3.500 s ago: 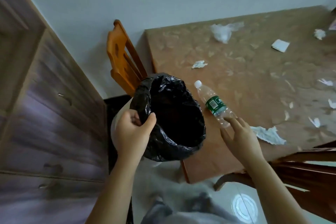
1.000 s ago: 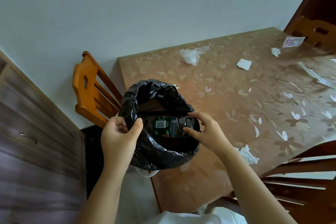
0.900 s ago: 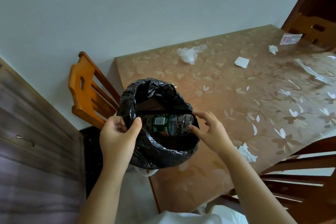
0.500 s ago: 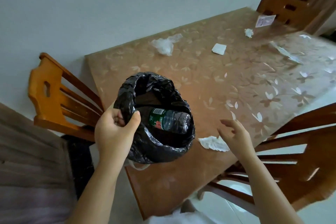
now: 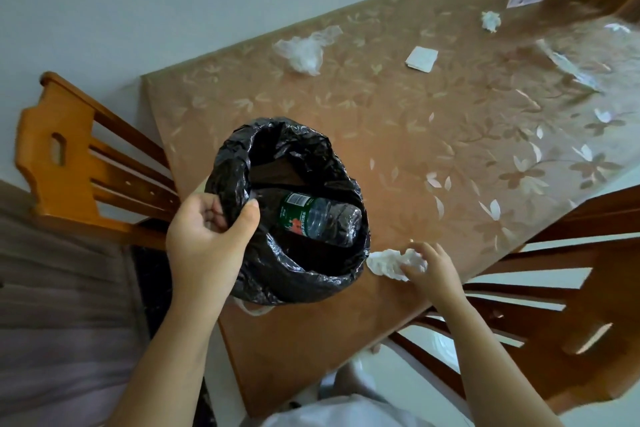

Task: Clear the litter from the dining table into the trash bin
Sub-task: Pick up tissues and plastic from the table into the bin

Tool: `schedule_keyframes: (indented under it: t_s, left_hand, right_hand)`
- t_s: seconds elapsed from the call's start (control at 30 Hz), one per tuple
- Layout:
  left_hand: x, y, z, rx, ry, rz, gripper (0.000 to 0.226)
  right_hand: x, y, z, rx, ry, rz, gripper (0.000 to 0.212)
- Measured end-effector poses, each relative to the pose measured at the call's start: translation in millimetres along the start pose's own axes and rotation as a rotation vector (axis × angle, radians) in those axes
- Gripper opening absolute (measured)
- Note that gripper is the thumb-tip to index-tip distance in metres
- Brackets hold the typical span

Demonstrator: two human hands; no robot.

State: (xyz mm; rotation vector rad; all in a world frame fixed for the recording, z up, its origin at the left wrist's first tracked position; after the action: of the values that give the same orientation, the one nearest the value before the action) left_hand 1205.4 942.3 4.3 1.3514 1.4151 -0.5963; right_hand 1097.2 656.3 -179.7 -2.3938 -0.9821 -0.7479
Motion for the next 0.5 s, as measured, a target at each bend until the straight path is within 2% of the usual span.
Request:
schedule_keyframes:
  t_s: [0.13, 0.3, 0.5]
  left_hand:
    - [3.3, -0.2, 0.2, -0.031, -0.007, -0.039, 0.025]
    - [6.8, -2.3, -1.7, -0.04, -0.013, -0.044, 0.023]
    - [7.0, -3.0, -6.2, -0.05, -0.014, -0.056, 0.024]
  right_hand:
    - [-1.2, -2.4, 8.5, -0.031, -0.048, -0.006, 0.031]
    - [-0.9, -10.7, 21.0, -0.041, -0.113, -0.066, 0.034]
    - [-1.3, -14.3, 30.8, -0.063, -0.033, -0.069, 0.028]
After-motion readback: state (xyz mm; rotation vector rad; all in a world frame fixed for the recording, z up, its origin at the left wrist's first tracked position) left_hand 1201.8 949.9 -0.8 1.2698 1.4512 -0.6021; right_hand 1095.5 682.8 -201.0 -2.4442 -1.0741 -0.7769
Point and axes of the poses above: each hand's wrist, its own y-axis towards the middle knuckle, its own z-axis out of the palm, x = y × z, the point moved 2 cm from there along y, towards the middle knuckle, and after that the axes turned 10 degrees about -x, right-handed, at the moved point
